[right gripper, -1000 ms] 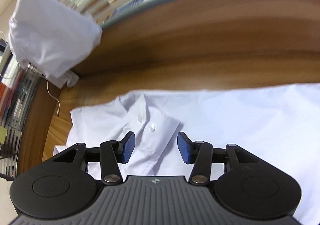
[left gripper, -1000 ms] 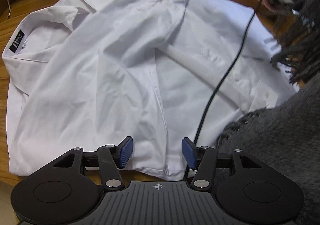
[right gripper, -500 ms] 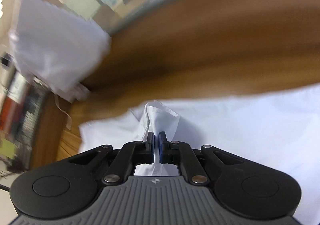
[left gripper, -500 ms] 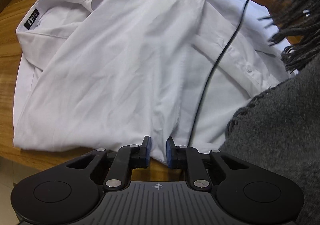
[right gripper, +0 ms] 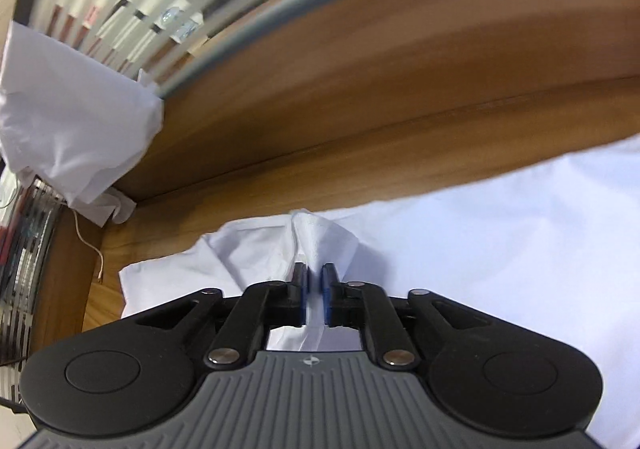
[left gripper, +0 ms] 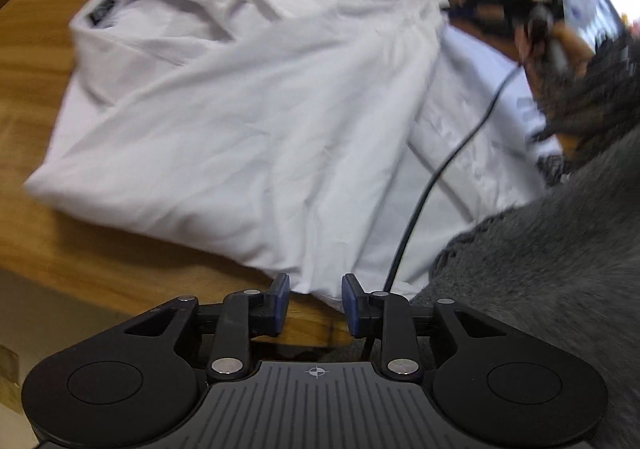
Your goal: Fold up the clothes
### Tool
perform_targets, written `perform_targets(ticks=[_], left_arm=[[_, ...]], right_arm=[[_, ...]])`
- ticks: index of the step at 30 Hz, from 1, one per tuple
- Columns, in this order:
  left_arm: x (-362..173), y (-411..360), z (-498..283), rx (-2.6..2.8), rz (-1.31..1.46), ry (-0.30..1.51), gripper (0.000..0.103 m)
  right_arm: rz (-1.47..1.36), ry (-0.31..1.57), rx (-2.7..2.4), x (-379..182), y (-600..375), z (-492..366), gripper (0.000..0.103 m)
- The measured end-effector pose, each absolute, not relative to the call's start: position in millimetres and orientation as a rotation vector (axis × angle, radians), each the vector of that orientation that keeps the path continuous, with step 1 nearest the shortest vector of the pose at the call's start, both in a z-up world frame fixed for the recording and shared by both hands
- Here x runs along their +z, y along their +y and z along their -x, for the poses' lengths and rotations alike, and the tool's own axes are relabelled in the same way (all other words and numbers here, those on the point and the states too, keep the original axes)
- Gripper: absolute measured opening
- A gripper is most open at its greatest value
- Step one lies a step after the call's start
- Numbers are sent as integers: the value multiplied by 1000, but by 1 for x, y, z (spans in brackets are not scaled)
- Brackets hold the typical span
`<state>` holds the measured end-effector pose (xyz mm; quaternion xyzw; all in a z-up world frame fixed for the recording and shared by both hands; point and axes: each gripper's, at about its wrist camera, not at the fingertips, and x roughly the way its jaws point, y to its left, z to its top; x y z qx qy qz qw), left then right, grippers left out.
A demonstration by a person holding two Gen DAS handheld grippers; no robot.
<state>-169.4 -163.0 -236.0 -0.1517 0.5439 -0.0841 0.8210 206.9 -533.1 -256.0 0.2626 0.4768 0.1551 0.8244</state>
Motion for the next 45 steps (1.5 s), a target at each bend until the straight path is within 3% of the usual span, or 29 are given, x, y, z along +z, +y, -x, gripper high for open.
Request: perform_targets(ticks=[6, 14, 20, 25, 29, 37, 40, 43, 44, 45], left_arm=[[-213, -108, 178, 5, 519, 1019, 40], [-198, -63, 152, 142, 388, 940, 48], [-207, -39, 134, 16, 294, 1003, 50], [-217, -25, 122, -181, 285, 1073, 50], [-226, -20, 112, -342, 304, 1121, 55], [-248, -10, 90, -536, 352, 1208, 55], [-256, -9, 83, -578, 354, 1235, 50], [-260, -7, 80, -617, 358, 1244, 31], [-260, -6, 79, -630, 360, 1245, 18], [-257, -5, 80, -642, 349, 1229, 7]], right_arm=[[-547, 1022, 335, -260, -529, -194, 47], [-572, 1002, 405, -234, -521, -144, 50], [-563, 978, 533, -205, -509, -79, 60], [-536, 990, 569, -191, -493, -10, 60], [-544, 1039, 555, -202, -465, 52, 60], [-636, 1122, 426, -255, -385, 140, 60], [-652, 1106, 377, -268, -365, 147, 60], [-672, 1090, 333, -279, -351, 149, 58], [-681, 1089, 323, -283, -348, 147, 54], [-692, 1086, 320, -285, -347, 146, 32]])
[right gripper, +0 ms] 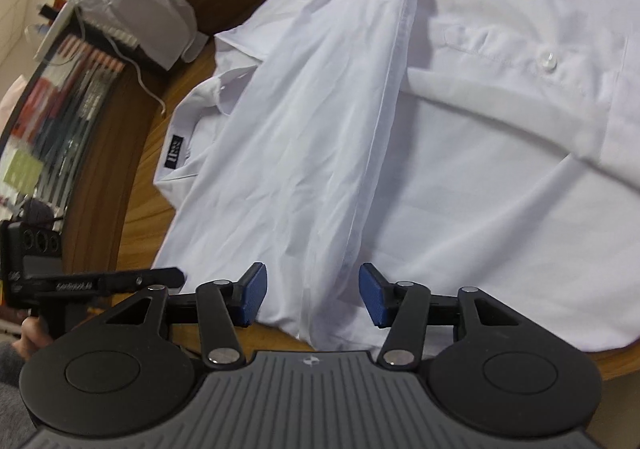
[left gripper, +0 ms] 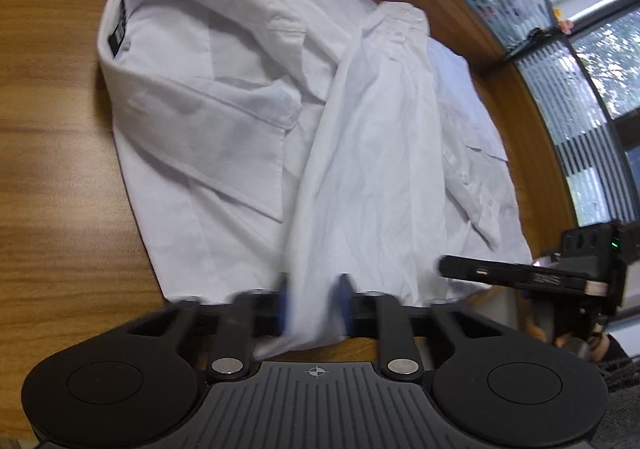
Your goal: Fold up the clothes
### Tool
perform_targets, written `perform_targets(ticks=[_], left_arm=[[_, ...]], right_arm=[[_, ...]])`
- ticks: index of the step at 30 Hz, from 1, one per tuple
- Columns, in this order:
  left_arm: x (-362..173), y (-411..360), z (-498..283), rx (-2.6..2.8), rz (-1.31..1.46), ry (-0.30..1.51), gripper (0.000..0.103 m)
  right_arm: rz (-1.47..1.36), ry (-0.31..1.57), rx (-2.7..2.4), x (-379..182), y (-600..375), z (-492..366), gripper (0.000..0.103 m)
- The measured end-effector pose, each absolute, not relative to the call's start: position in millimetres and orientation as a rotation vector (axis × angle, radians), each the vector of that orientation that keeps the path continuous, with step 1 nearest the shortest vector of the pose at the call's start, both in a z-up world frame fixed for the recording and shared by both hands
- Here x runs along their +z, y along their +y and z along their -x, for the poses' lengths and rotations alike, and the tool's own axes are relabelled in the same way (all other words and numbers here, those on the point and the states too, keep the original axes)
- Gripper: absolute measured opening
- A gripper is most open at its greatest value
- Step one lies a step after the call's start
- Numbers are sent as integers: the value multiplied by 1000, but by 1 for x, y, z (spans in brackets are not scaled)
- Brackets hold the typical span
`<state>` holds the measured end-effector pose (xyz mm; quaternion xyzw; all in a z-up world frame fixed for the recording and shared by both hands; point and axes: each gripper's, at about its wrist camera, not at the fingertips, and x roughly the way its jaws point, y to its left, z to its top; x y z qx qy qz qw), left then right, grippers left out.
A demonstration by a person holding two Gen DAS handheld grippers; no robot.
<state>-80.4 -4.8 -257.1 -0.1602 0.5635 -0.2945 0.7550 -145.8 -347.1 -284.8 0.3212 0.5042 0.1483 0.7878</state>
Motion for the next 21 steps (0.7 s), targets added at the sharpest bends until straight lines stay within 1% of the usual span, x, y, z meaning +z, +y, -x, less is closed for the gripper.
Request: perform_targets(ticks=[2, 4, 7, 10, 15, 20, 21], left_arm=[[-251, -3, 83, -666, 328, 1197, 4], [-242, -2, 86, -696, 301, 1170, 4], [-227, 1, 90, -768, 280, 1152, 4], [-230, 2, 95, -812, 250, 1193, 5], [-260, -6, 102, -751, 123, 1275, 8], [-270, -7, 102, -699, 111, 1260, 10], [-269, -8, 103, -696, 100, 1253, 10]], right_arm=[[-712, 1066, 321, -284, -349, 147, 2], [-726, 1037, 328, -278, -351, 149, 2], [-700, 946, 373, -239, -357, 161, 2], [-680, 931, 398, -218, -359, 171, 2], [-636, 1056, 353, -249, -357, 179, 2], [-582, 1110, 307, -274, -351, 180, 3], [-563, 1115, 307, -276, -351, 180, 6]])
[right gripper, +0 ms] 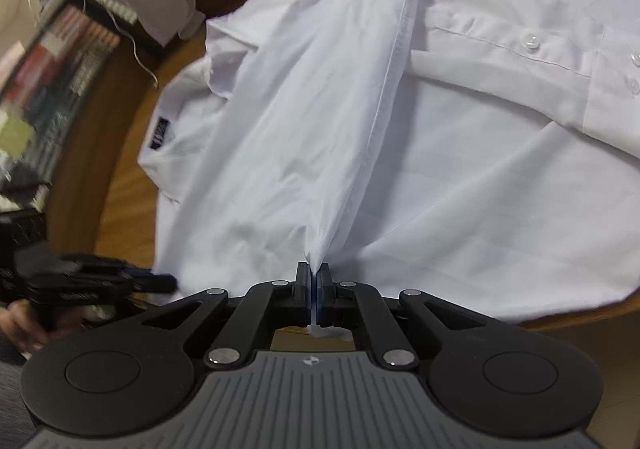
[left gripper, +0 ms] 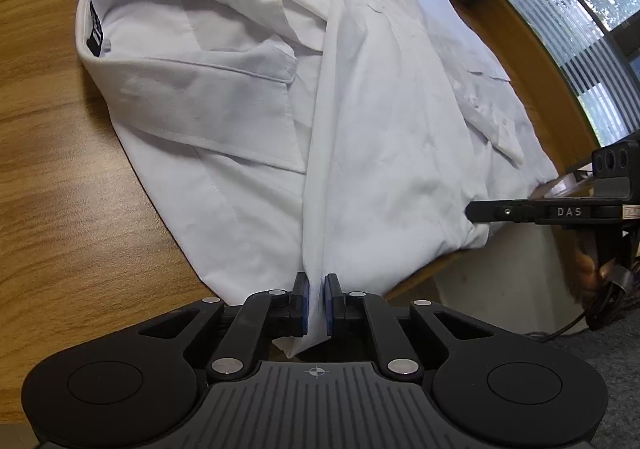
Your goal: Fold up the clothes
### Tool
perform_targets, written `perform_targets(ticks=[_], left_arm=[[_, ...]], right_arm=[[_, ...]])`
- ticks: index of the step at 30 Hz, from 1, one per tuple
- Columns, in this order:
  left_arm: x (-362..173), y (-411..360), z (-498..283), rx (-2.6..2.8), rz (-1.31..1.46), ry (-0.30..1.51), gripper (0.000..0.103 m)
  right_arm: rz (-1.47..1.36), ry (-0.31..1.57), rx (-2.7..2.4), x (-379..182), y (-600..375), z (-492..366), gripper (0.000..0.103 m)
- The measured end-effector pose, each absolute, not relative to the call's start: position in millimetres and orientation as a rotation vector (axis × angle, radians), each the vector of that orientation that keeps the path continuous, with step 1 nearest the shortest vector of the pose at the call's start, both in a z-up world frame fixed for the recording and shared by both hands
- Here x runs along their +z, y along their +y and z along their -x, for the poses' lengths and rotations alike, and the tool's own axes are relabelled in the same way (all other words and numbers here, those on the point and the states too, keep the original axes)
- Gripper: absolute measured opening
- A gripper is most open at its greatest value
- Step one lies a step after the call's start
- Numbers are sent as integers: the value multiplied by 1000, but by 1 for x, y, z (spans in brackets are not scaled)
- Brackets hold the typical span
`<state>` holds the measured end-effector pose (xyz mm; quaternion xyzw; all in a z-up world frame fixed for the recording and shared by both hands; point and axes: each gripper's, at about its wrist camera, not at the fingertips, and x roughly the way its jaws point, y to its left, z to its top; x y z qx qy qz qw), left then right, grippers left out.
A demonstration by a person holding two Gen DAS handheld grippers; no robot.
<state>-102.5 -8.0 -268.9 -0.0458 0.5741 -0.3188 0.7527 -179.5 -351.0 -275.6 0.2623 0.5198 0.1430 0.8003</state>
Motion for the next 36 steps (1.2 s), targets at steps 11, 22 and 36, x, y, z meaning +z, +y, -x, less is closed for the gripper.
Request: perform_targets(ticks=[11, 22, 36], left_arm=[[-233, -8, 118, -594, 145, 1174, 47], [-214, -62, 116, -563, 53, 1096, 55], [-240, -83, 107, -616, -47, 1175, 56]], right_arm=[[-396, 1036, 372, -212, -388, 167, 28], [-433, 1034, 38, -212, -503, 153, 28], [-603, 1078, -112, -261, -516, 185, 36]])
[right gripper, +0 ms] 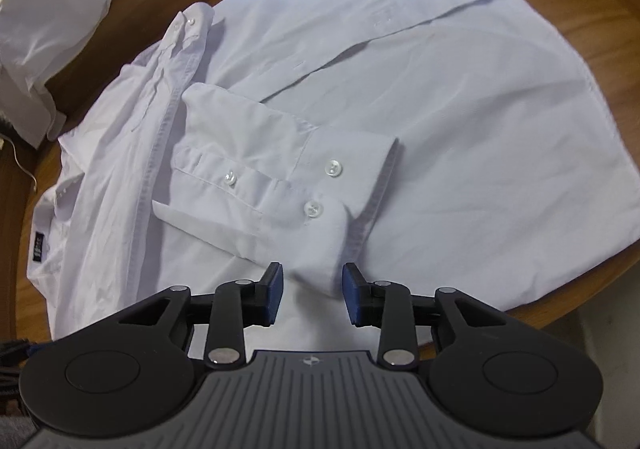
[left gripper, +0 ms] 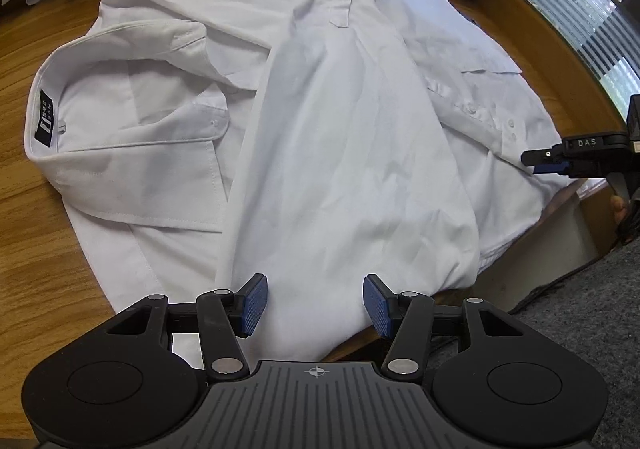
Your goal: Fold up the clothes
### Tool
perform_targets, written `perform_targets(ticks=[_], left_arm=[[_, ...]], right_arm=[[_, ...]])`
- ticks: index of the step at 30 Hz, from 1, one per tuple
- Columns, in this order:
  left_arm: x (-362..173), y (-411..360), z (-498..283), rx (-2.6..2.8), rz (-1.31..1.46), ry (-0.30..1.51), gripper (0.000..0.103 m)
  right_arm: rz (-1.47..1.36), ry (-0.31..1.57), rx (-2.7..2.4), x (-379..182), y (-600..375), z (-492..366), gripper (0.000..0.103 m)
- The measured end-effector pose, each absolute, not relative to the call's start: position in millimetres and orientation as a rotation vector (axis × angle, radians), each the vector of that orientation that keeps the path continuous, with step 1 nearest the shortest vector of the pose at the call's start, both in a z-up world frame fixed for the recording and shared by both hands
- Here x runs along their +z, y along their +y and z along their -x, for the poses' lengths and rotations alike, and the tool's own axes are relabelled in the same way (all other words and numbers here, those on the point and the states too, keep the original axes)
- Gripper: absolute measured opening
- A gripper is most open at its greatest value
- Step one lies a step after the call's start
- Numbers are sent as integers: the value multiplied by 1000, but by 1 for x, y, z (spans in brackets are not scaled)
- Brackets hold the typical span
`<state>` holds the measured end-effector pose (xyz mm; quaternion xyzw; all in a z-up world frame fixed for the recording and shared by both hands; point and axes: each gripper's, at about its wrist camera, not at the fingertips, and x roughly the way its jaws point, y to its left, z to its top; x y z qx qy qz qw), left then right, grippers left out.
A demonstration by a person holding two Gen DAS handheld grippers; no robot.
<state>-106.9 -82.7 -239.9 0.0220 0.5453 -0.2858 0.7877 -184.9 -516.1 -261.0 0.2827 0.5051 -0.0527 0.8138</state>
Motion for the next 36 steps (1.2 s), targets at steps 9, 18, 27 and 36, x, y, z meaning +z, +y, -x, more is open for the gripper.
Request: perform_targets(ticks=[9, 18, 27, 36], left_arm=[[-212, -55, 82, -555, 57, 1092, 56], [-185, -18, 27, -387, 200, 979, 57], [-175, 1, -50, -256, 364, 932, 57], [-199, -15, -127, -197, 421, 995, 57]], right_arm=[[-682, 995, -129, -243, -518, 198, 4], [-759, 924, -93, -211, -496, 210, 2], [-716, 964, -184, -239, -502, 206, 2], [-711, 979, -243, -256, -508, 203, 4]])
